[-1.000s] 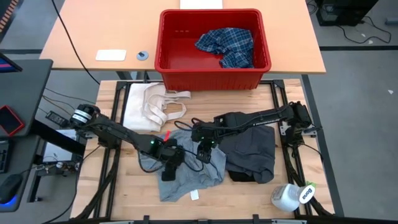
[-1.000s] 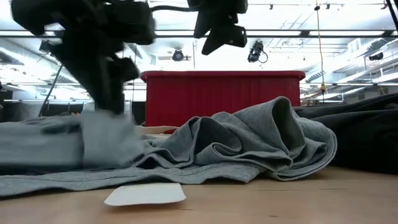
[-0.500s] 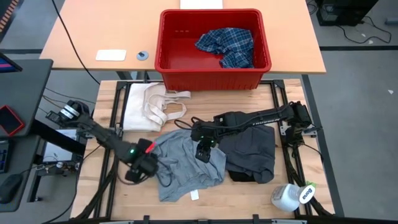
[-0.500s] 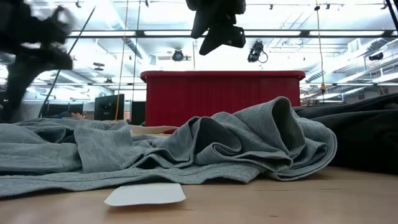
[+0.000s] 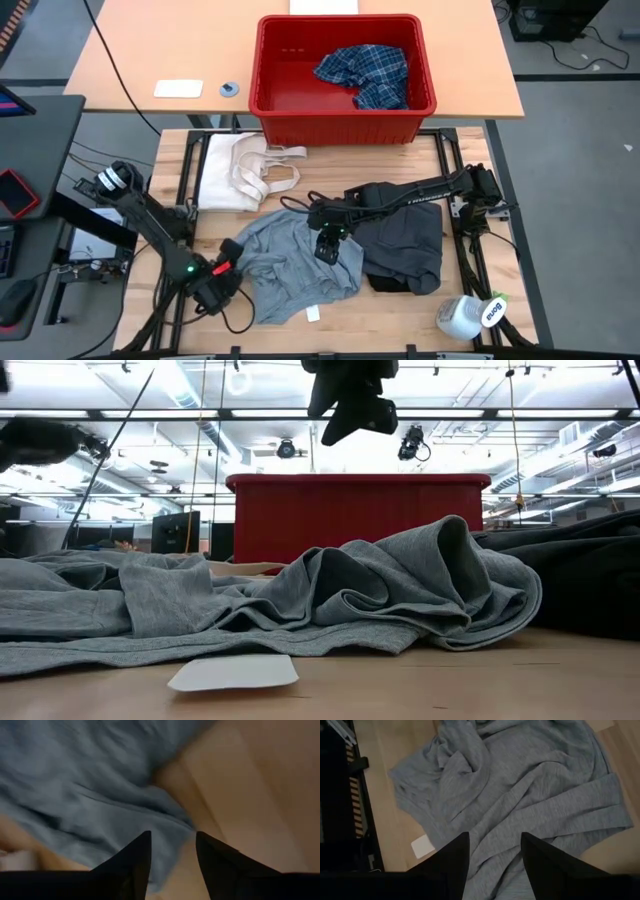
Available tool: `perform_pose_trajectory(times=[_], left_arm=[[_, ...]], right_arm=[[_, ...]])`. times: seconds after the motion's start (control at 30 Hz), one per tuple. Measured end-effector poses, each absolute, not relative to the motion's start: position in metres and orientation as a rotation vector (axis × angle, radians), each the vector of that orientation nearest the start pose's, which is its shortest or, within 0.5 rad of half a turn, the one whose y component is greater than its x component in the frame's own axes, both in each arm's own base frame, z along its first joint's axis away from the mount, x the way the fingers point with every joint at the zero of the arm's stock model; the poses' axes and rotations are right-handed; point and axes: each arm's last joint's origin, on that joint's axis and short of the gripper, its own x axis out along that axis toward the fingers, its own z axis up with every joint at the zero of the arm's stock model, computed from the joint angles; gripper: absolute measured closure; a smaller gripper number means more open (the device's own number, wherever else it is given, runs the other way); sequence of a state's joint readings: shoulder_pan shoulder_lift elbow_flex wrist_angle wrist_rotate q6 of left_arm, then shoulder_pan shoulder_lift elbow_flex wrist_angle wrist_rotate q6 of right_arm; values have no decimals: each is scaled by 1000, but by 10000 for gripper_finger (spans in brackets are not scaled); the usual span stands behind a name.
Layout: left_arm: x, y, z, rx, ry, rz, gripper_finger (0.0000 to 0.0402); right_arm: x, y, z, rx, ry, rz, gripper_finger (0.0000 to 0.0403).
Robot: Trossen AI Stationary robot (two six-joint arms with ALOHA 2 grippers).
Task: Fold Laundry from Bin
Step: Fold the gray shirt
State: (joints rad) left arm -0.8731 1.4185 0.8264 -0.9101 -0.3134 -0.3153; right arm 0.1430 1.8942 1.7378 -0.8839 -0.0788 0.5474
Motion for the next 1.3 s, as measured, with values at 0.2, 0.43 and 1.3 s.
perform_pose_trajectory(times=[0.2,0.43,1.3], left_arm=[[139,-162,164,591,1324,-273,249],[136,-159,150,564,1314,-282,280],[198,-89,247,264,1058,-87,401]], right_arm=[[400,60,292,471,1064,-92,218],[402,61,293,491,1045,-95,218],[402,62,293,505,1045,-100,218]])
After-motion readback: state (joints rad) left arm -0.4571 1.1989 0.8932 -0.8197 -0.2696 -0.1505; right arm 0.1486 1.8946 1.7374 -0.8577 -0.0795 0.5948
